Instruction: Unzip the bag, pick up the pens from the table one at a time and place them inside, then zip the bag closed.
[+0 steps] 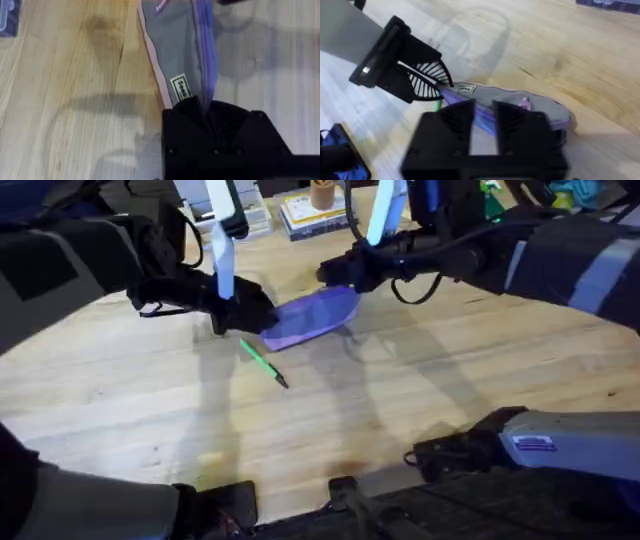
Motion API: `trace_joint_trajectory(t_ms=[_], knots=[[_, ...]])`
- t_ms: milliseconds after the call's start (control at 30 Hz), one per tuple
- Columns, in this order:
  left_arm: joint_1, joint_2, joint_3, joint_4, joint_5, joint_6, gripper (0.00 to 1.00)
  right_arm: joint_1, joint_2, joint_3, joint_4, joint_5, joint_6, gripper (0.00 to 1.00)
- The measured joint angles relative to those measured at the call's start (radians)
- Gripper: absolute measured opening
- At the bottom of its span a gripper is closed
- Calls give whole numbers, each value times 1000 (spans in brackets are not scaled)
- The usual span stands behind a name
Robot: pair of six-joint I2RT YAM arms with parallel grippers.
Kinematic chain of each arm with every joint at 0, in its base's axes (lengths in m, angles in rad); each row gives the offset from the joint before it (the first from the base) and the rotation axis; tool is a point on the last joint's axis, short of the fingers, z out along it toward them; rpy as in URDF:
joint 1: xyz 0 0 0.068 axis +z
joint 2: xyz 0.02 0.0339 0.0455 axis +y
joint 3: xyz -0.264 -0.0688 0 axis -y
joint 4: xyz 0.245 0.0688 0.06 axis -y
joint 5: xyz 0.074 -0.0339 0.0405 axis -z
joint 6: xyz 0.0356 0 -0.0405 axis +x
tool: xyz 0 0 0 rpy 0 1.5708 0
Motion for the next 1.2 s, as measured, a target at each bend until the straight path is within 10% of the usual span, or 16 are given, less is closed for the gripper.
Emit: trace_joint_trajectory(t_ms=[33, 67, 167, 1200], knots=[[0, 0, 0, 0, 0, 0, 42, 0, -2, 2, -11, 0, 0, 203], [0, 0, 0, 0, 0, 0, 42, -1, -4, 27, -76, 0, 0, 628], [0, 0, 0, 0, 0, 0, 42, 0, -4, 87, -170, 20, -3, 979], [0, 0, 0, 0, 0, 0, 42, 13, 102, 263, -357, 255, -49, 998]])
